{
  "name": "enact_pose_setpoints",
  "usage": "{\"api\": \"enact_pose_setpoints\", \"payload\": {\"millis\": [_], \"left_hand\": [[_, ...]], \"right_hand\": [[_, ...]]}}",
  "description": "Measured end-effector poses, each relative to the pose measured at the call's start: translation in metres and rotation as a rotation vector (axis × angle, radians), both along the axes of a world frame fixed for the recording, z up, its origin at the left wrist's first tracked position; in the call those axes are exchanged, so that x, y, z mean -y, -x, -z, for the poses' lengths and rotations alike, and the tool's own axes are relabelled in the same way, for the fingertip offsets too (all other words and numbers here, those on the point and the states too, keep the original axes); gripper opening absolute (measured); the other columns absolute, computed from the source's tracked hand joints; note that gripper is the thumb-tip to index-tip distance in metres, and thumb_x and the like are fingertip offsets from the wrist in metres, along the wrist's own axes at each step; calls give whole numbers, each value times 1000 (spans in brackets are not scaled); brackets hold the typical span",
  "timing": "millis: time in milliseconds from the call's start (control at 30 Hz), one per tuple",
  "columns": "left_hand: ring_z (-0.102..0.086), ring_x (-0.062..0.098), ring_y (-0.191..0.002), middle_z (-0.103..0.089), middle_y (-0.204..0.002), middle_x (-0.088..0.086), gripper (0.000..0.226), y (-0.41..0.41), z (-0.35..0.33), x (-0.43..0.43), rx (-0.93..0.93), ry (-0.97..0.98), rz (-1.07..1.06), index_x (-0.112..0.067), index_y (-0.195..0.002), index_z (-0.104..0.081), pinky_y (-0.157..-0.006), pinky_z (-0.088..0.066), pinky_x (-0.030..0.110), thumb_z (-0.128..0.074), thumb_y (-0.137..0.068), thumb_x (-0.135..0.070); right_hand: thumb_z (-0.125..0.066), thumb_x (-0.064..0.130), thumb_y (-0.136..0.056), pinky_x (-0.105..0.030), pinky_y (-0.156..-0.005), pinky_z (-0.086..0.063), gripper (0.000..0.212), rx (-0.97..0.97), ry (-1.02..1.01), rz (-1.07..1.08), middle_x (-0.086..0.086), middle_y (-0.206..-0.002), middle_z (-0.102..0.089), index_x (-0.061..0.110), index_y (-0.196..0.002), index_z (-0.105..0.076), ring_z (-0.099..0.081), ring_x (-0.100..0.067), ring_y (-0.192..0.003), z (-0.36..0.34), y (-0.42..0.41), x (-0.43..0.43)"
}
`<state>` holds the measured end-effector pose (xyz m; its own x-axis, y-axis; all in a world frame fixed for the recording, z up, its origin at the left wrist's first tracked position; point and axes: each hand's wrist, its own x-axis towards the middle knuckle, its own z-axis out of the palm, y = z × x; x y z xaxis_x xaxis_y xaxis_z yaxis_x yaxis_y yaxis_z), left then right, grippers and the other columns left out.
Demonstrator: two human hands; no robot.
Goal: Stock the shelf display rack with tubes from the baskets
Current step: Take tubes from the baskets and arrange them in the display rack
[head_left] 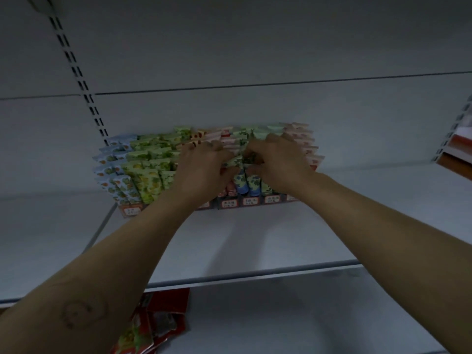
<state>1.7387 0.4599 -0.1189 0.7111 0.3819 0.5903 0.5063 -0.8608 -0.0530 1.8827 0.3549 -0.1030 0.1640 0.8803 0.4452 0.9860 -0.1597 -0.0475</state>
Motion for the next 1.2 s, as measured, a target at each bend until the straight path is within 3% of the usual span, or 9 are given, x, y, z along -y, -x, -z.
{"api": "enact_pose_setpoints", "payload": {"millis": [200,333,500,733,833,933,1100,1200], "left_hand": [[-66,33,-89,-72,-94,10,29,0,1,1,19,-21,8,-16,-97,-75,-79,-47,48,-67,-78,-36],[-63,37,-89,-66,-90,14,31,-9,4,5,-57,-76,1,-16,-95,-74,-79,-46,51,-65,-77,-39],[-59,38,-94,-63,-95,19,30,-19,7,7,-100,-138,-53,-16,-91,-74,-81,-43,51,-63,-77,-40],[-47,38,-108,-55,-114,17,26,-25,6,8,-114,-133,-31,-16,-96,-72,-80,-38,51,-68,-81,-37],[-41,31,-103,-58,-105,10,26,-24,5,5,-120,-219,32,-15,-88,-73,-76,-38,47,-64,-78,-38],[-46,31,-98,-63,-96,5,26,-24,-5,7,-217,-374,7,-15,-79,-74,-76,-33,43,-66,-73,-39],[-47,26,-111,-68,-100,3,38,-31,-19,20,-397,-377,-87,-19,-98,-70,-88,-22,41,-61,-82,-52],[-50,23,-105,-68,-90,3,25,-38,-21,22,-442,-378,-84,-22,-94,-70,-83,-16,38,-64,-83,-43]], "right_hand": [[-68,20,-85,-33,-66,-39,21,-93,-76,-147,-12,-95,-65,10,-102,-63,-57,-29,-87,10,-19,0],[-69,18,-84,-34,-67,-44,15,-91,-83,-187,-11,-90,-67,6,-92,-65,-59,-29,-84,12,-27,1],[-68,19,-85,-37,-73,-46,15,-130,-1,-199,-11,-92,-65,6,-92,-67,-58,-27,-85,6,-31,-4],[-63,14,-86,-35,-66,-44,9,-119,77,-190,-8,-85,-61,12,-81,-55,-55,-25,-79,2,-30,-4],[-56,16,-89,-35,-65,-43,2,-32,81,-163,-7,-91,-62,16,-90,-55,-56,-27,-84,3,-27,-2],[-55,17,-90,-38,-74,-49,16,10,87,-135,-8,-105,-65,19,-106,-59,-58,-30,-95,6,-27,-2],[-56,22,-91,-38,-77,-52,22,45,105,-100,-7,-108,-68,27,-109,-67,-61,-31,-100,13,-31,-6],[-59,33,-90,-36,-78,-51,25,14,78,-122,-6,-114,-67,28,-114,-65,-60,-30,-103,19,-31,-4]]}}
